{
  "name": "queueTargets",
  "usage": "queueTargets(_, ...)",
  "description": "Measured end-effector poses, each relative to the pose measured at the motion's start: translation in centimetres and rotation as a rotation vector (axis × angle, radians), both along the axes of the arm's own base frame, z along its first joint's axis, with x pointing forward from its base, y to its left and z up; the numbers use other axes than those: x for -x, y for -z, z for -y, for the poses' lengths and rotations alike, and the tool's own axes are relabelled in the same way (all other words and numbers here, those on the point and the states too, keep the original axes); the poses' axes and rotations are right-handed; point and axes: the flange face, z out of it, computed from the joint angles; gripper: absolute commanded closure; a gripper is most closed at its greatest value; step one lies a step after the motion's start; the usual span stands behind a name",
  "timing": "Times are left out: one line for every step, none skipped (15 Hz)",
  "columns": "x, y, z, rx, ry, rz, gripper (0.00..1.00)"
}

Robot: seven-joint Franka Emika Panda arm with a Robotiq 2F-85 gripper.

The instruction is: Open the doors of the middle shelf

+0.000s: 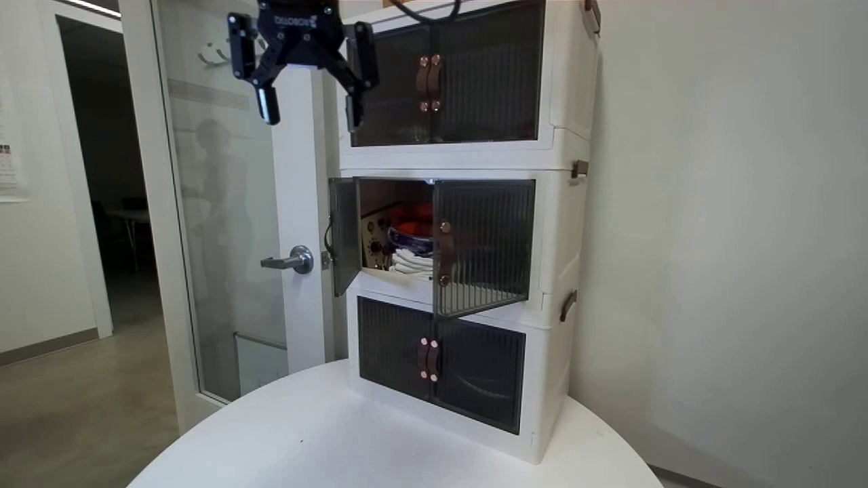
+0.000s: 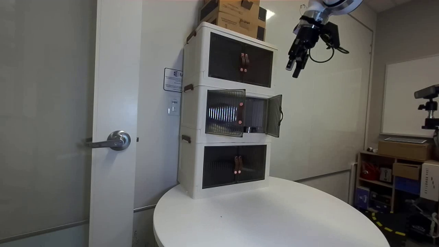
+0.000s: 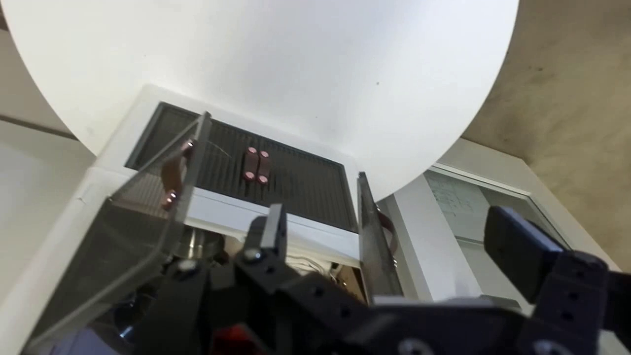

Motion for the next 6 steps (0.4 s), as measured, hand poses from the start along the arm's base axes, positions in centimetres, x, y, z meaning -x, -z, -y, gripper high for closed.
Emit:
queueTargets(0.11, 0.2, 0.61, 0.002, 0.01, -0.004, 0.0)
queueTargets(0.08, 0.25, 0.66, 0.001, 0.011, -0.005, 0.0)
queueTargets(0.03, 0.3, 0.54, 0.001, 0.009, -0.006, 0.0)
queueTargets(-0.02, 0.31, 0.22, 0.002, 0.003, -0.006, 0.0)
queueTargets(-0.05, 0.3, -0.02, 0.002, -0.001, -0.006, 0.0)
queueTargets(-0.05, 0.3, -0.02, 0.002, -0.001, -0.006, 0.0)
